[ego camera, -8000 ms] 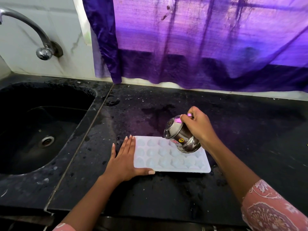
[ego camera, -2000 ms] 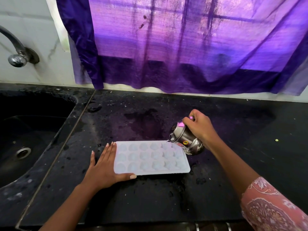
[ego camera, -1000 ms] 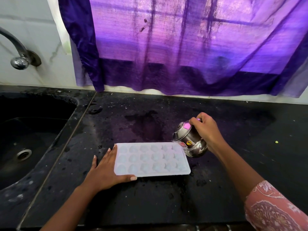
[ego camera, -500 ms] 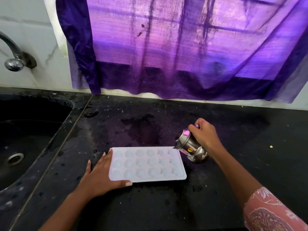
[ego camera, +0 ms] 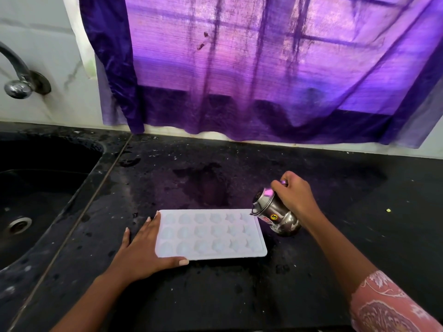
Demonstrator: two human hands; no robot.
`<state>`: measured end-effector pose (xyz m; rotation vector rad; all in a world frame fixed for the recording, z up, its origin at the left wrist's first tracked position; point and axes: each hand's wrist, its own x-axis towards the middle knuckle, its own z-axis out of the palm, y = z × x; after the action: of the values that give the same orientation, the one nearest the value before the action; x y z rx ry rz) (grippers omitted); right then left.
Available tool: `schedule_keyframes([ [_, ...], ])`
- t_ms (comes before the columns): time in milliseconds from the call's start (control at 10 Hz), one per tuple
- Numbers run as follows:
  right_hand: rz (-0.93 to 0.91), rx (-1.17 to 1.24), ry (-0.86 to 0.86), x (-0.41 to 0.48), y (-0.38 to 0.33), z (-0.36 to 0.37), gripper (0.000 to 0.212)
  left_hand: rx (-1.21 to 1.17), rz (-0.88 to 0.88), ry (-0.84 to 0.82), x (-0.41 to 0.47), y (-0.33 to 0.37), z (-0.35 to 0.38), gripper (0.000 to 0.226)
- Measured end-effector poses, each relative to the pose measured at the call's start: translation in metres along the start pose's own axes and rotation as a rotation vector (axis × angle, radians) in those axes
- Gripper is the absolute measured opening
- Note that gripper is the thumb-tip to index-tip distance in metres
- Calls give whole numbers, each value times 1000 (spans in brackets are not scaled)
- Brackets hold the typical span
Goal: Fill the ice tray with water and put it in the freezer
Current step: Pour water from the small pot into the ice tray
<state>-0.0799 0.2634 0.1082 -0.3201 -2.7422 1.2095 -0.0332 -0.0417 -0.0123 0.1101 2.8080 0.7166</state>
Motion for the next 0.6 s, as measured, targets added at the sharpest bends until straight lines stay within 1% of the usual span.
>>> schedule_keyframes([
  [400, -8, -4, 16, 0, -1, -4, 13, 0, -2, -4, 1, 0, -1, 137],
  [600, -15, 0, 26, 1, -3, -4, 22, 4, 1, 1, 2, -1, 0, 137],
])
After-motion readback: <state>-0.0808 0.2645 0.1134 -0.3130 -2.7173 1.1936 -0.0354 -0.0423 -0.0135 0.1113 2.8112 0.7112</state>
